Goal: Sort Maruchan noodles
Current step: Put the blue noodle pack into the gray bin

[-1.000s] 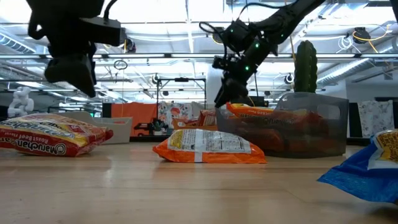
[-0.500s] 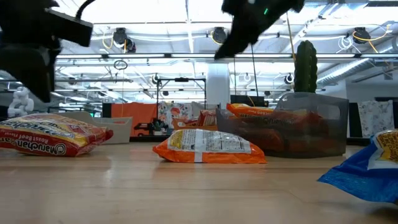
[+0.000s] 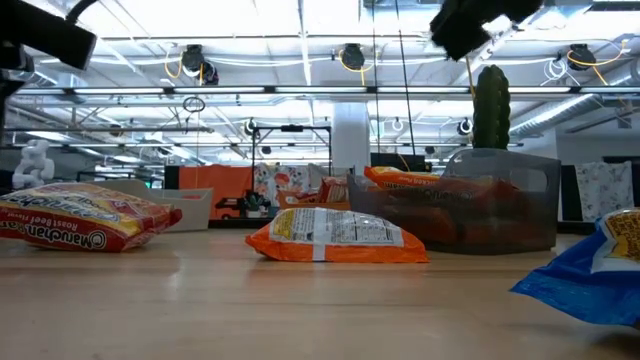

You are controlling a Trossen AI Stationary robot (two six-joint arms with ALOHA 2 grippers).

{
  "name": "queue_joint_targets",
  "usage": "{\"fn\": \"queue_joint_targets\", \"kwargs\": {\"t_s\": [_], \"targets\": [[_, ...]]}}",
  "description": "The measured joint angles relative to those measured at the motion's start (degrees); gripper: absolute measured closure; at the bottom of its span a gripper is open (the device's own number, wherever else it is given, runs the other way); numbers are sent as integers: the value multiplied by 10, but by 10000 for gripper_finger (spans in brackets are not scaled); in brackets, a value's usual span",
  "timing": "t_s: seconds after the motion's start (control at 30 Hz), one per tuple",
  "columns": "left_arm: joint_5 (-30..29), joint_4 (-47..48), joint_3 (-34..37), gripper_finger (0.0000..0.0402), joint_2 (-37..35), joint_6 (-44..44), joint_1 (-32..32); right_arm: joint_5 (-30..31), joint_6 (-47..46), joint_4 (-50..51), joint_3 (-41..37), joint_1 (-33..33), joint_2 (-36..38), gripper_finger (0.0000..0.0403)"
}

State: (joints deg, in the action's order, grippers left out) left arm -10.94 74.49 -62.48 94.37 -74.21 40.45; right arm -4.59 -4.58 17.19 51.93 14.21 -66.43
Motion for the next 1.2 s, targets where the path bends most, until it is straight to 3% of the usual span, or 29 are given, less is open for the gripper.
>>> {"fn": "queue_joint_targets", "kwargs": {"t_s": [0.1, 0.23, 0.33, 0.43, 0.7, 0.9, 1.07, 1.2], "targets": [[0, -14, 0, 192, 0, -1, 3, 29, -28, -30, -36, 30, 28, 218], [-3, -15, 0, 192, 0, 2, -8, 111, -58, -153, -130, 61, 41, 218], [-15, -16, 0, 192, 0, 12, -22, 121, -76, -233, -179, 68, 42, 218], [-28, -18, 0, 192, 0, 34, -31, 121, -112, -233, -193, 79, 41, 218], [-87, -68, 0, 192, 0, 97, -44, 150, -203, -264, -185, 164, -23, 218], [-91, -107, 0, 192, 0, 124, -42, 151, -228, -255, -134, 216, -88, 218], [-91, -122, 0, 192, 0, 122, -39, 149, -237, -196, -76, 264, -138, 218], [-93, -131, 0, 192, 0, 123, -30, 132, -298, -141, -45, 286, -169, 218]]}}
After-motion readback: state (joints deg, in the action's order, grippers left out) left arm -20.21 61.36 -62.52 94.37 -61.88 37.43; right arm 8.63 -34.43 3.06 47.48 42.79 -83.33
